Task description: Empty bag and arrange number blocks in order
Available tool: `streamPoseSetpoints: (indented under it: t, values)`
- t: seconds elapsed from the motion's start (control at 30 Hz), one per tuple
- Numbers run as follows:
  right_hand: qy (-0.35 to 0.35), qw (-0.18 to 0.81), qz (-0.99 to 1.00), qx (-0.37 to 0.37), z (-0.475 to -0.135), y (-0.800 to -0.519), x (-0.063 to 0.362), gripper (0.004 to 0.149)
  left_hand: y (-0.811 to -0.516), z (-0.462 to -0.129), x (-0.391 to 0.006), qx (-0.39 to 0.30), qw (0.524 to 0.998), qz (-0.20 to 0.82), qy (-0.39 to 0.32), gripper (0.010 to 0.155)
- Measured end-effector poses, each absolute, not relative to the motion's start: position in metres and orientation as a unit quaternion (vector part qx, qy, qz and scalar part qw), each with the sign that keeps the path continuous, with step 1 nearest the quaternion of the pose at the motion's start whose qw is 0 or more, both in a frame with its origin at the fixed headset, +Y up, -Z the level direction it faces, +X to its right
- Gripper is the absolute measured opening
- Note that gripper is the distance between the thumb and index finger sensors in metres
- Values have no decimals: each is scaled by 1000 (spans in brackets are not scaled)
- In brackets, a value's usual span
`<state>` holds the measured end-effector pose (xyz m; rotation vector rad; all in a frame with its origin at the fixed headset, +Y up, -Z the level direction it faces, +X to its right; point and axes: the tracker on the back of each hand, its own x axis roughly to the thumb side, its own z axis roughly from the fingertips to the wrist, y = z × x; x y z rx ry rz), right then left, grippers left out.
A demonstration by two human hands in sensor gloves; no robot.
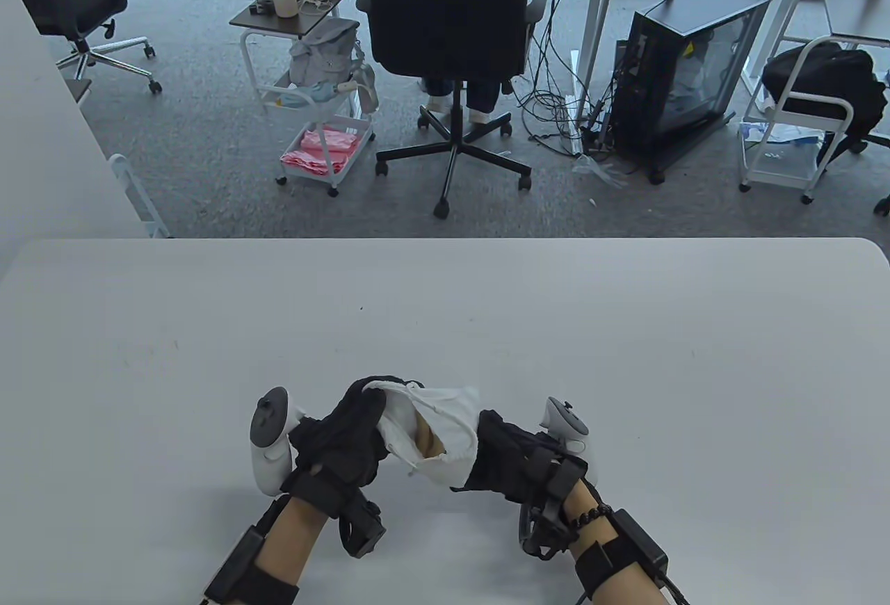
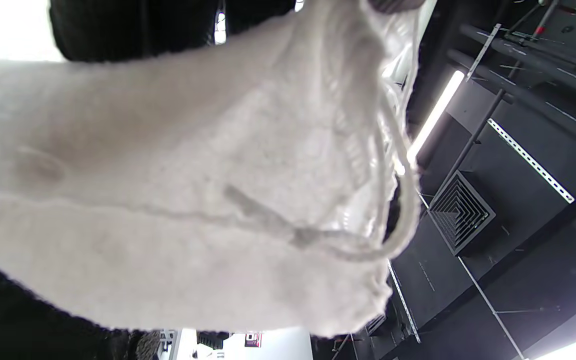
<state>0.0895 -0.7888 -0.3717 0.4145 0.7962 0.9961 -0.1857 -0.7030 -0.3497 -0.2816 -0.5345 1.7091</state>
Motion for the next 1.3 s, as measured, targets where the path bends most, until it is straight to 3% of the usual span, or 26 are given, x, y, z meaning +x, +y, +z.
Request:
streamPoseSetpoints:
  t: [0.07,0.17,0.4,0.47,0.63,0.77,0.93,1.1,1.3]
  values:
    - [314,751,552,184,-375,-784,95,65,-705,-352,-189,-106,635,733,-218,44]
    - [253,724,626,139,-376,-777,102,54,-710,-354,-191,-113,625,744,-207,44]
    - [167,691,696,98,-373,-765,109,36,-717,-355,-186,-134,633,734,-206,44]
    - [125,673,725,78,-372,-758,114,37,-718,-356,-189,-116,677,699,-196,44]
    - [-23,565,824,44,-368,-735,138,38,-722,-362,-196,-45,846,505,-167,46]
    - [-101,492,864,33,-363,-721,143,37,-735,-365,-179,-45,911,368,-178,46]
    - [-182,326,925,65,-354,-708,130,35,-748,-369,-161,-72,938,281,-190,48]
    - [-263,154,943,134,-342,-694,102,35,-750,-371,-160,-97,970,131,-182,53]
    - [-313,0,923,223,-321,-689,60,35,-730,-361,-152,-50,932,270,-237,77]
